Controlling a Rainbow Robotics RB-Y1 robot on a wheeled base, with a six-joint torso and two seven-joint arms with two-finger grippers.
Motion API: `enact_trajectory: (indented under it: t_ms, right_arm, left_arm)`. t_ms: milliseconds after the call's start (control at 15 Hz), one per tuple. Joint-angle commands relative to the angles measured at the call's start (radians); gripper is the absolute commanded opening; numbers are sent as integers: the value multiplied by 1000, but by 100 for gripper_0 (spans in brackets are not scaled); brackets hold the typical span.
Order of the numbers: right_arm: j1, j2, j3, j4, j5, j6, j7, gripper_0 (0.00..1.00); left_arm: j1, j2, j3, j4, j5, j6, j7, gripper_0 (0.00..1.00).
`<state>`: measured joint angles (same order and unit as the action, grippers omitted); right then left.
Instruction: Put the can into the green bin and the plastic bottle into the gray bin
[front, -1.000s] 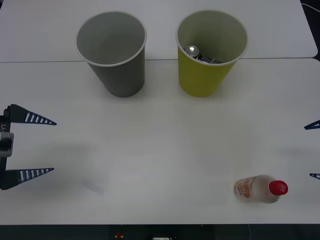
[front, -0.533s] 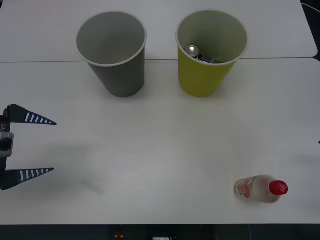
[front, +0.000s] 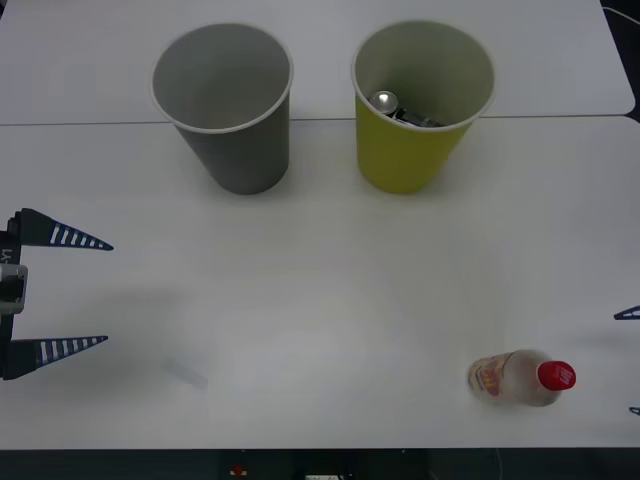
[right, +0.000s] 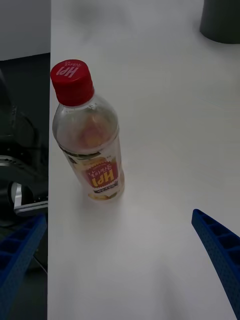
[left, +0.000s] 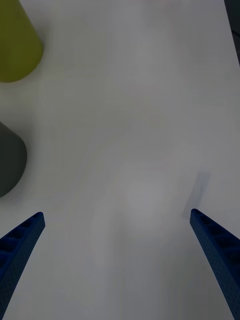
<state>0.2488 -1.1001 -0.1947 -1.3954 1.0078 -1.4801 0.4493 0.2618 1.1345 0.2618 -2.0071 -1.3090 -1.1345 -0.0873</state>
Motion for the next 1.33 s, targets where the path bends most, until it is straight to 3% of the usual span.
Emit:
enact_trajectory:
  t_ms: [67, 867, 1333]
  right_arm:
    - [-16, 55, 23, 29, 0, 0, 14, 100]
    - [-183, 267, 213, 217, 0, 0, 89, 100]
    - [-206, 322, 224, 240, 2, 3, 101, 100]
  left_arm:
    - [0, 0, 0, 0, 0, 0, 0, 100]
    - [0, 0, 0, 0, 0, 0, 0, 100]
    - [0, 0, 0, 0, 0, 0, 0, 100]
